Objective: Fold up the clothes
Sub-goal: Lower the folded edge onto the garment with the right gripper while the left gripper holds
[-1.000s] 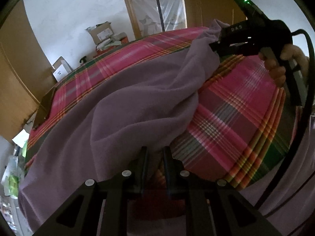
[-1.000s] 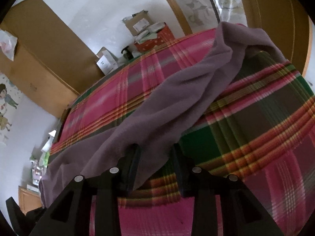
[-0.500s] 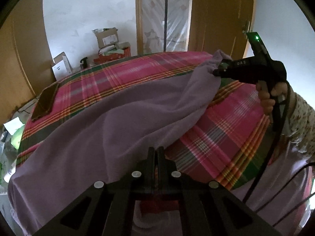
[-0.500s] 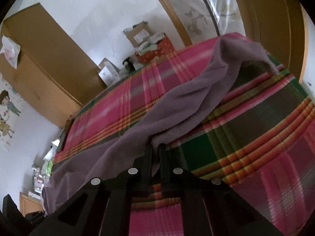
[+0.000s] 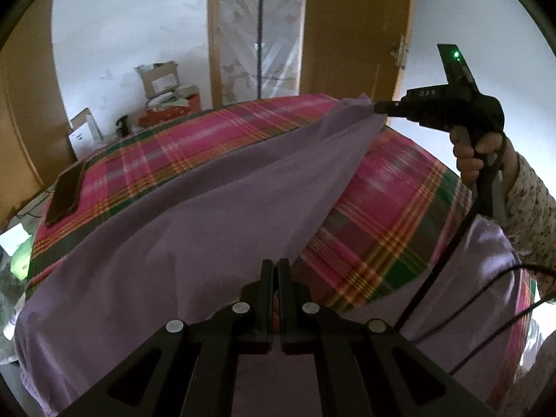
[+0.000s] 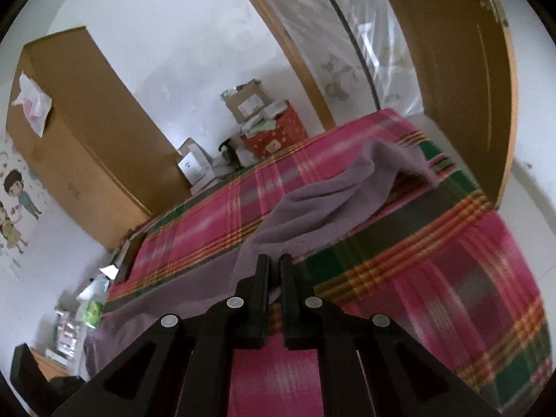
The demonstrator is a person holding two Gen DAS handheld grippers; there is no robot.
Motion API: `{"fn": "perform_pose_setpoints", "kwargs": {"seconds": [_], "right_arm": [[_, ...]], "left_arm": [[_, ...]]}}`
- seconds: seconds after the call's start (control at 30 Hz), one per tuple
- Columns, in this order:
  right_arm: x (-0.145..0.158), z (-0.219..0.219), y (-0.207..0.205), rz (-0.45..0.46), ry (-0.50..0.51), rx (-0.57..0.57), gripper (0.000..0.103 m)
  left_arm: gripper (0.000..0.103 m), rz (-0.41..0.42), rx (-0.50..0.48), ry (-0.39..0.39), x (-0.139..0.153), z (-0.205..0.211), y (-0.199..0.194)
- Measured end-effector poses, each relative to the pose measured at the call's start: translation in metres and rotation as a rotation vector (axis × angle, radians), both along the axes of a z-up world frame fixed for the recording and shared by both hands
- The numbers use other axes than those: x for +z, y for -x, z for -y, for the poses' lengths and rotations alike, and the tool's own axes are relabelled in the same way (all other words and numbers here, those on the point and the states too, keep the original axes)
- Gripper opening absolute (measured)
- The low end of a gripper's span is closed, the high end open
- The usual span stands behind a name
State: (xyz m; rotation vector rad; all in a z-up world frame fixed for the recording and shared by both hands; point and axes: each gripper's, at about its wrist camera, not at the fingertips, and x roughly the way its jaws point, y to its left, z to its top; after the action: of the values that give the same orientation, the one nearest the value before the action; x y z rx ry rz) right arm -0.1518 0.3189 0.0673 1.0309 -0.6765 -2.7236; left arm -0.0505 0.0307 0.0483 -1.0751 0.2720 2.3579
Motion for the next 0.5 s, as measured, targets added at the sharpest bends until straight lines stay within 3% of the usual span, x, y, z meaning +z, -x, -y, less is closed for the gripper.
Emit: {"fn": "perform_pose_setpoints", "kwargs": {"seconds": [0.2,0.33,0.5], "right_arm": [[-0.028,-0.005,-0.026,0.088,-0.049,-0.024,0.006],[-0.052,-0.011,-0.030,0.157,-0.023,-0.044,0.006],[-0.051,-0.010,-0.042,0.125,-0.027,-0.047,0.006]], "left_arm": [[0.002,0.062,-0.043,0.058,-0.019,-0.007,-0.005],[0.002,0.059,-0.049,0.066,-0.018,-0.007,-0.007],[0.002,0.074,-0.051,0.065,-0.019,-0.002,-0.008]]}}
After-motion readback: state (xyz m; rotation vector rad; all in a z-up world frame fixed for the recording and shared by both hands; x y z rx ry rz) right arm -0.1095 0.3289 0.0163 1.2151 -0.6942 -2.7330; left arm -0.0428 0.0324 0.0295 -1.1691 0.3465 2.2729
